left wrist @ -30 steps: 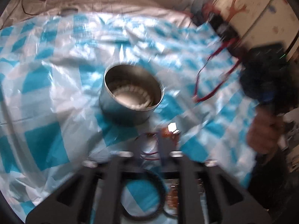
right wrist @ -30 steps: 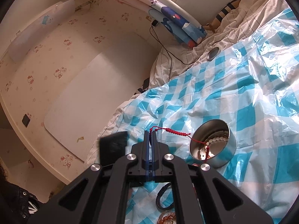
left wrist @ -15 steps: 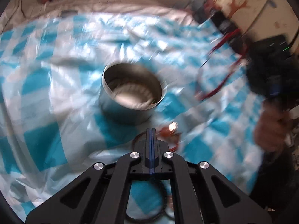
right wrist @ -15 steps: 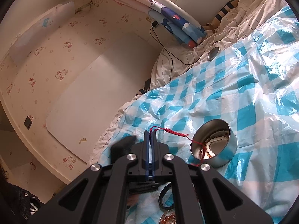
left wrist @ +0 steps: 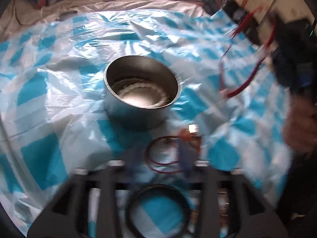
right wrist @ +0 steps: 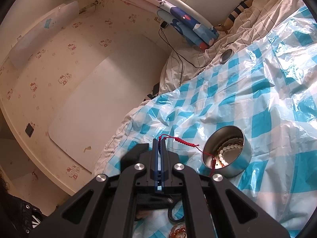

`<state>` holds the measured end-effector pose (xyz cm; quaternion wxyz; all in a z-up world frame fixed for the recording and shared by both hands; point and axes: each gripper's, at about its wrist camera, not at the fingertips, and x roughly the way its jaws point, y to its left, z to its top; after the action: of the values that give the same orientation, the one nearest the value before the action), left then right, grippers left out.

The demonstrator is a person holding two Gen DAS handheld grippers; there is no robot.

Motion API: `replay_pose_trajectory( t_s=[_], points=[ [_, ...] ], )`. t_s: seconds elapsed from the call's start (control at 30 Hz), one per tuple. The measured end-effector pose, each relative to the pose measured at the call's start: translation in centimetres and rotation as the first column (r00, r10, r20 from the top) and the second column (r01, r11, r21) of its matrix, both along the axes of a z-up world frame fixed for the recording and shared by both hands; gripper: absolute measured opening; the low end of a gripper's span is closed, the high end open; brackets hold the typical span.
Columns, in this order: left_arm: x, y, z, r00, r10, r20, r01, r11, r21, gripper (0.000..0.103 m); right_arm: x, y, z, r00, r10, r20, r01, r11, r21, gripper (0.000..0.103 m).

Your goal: Organize jewelry

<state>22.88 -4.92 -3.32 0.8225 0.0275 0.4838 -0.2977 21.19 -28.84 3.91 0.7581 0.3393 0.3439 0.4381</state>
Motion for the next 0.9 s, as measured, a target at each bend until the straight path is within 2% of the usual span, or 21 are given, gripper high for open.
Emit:
replay_pose_trajectory(
  t_s=[0.03,0.1,0.13,0.17,0.3,0.4,0.47,0.63,0.9],
  points=[
    [0.0,-0.2,-0.5,1.0,-0.003,0.008,0.003,1.0,0.024,0.051,0.0,0.0,0.0,1.0,-0.002,0.0,0.002,1.0,0.001,0.003],
    [0.2,-0.1,-1.0,1.0,0.003,-0.007,-0.003,1.0,0.022,0.047,-0.1,0.0,0.0,1.0,-0.003,-0.002,0.003,1.0,0.004,0.003],
    [0.4,0.0,-1.3,1.0,0.009,-0.014,-0.009,1.0,0.024,0.014,0.0,-0.1,0.0,1.0,-0.003,-0.002,0.003,1.0,0.004,0.003],
    [0.6,0.3,-1.5,0.999,0.021,-0.039,-0.02,0.999,0.026,0.003,0.0,-0.1,0.0,1.0,-0.003,-0.002,0.003,1.0,0.004,0.003],
    [0.4,0.9,-1.0,0.999,0.02,-0.044,-0.02,1.0,-0.002,0.002,0.0,-0.2,0.0,1.0,-0.007,-0.006,0.007,1.0,0.006,0.003],
    [0.0,1.7,0.9,0.999,0.016,-0.03,-0.019,0.994,-0.109,0.002,0.0,-0.3,0.0,1.0,-0.009,-0.007,0.009,1.0,0.007,0.003],
    [-0.4,2.7,2.8,1.0,0.017,0.0,-0.017,0.981,-0.193,0.002,0.1,-0.3,0.0,1.0,-0.01,-0.007,0.01,1.0,0.009,0.003],
    [-1.0,4.1,5.6,0.999,0.032,0.041,-0.017,0.948,-0.319,0.001,0.1,-0.4,0.0,1.0,-0.012,-0.009,0.012,1.0,0.007,0.003],
    [-0.8,3.3,10.0,0.991,0.038,0.131,0.017,0.918,-0.396,0.002,0.6,-0.7,0.1,0.999,-0.047,0.003,0.047,0.998,0.047,0.003]
  ],
)
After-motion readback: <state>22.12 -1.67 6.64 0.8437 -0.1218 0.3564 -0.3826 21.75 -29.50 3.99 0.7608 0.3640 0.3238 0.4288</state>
